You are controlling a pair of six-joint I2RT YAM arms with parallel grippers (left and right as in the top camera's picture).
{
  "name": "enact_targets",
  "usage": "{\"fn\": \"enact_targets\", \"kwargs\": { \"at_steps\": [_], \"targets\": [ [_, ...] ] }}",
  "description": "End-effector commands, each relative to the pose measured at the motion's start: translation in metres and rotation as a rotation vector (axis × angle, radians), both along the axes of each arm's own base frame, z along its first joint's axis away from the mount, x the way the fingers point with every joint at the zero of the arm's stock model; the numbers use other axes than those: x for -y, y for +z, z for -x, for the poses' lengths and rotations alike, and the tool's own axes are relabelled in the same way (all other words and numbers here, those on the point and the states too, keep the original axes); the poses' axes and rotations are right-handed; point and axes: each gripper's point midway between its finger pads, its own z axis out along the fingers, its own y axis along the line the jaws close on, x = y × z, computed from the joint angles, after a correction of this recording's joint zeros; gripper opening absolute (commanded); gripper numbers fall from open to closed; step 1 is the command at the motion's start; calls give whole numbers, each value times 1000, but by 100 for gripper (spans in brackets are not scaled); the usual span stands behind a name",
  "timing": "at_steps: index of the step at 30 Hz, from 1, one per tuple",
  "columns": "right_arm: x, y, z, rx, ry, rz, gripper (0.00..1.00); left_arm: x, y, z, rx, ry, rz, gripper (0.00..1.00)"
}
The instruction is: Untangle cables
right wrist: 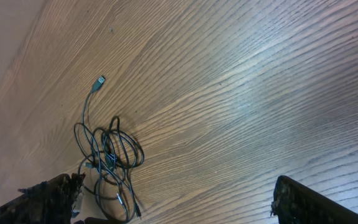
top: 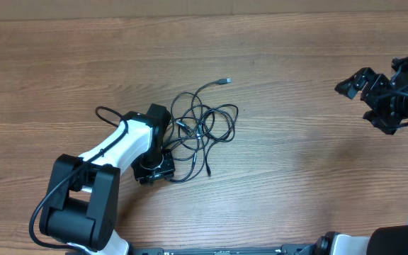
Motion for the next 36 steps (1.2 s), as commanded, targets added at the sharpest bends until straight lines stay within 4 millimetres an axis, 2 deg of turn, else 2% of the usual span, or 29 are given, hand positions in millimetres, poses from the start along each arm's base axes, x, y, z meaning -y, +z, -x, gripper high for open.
{"fn": "enact_targets", "kwargs": {
  "at_steps": [1, 4, 5, 9, 17, 30, 36],
  "targets": [
    [-2, 3, 0, 17, 10, 2, 100, -5, -5, 3, 9, 4, -33, 45],
    [-2, 3, 0, 17, 9, 2, 100, -6, -10, -10, 70, -2, -44, 44],
    [-2, 3, 0, 16, 10, 2, 100, -4, -13, -18, 104, -8, -34, 36],
    [-2, 3, 1, 13, 10, 2, 100, 0, -14, -30, 157, -30, -12, 17],
    [-2, 3, 1, 14, 10, 2, 100, 1, -5, -33, 147, -41, -12, 7],
    [-2, 3, 1, 13, 10, 1, 100, 11, 29, -64, 204, -139, 19, 16],
    [-3, 3, 2, 9, 10, 0, 100, 10, 30, -64, 204, -174, 23, 36]
  ]
}}
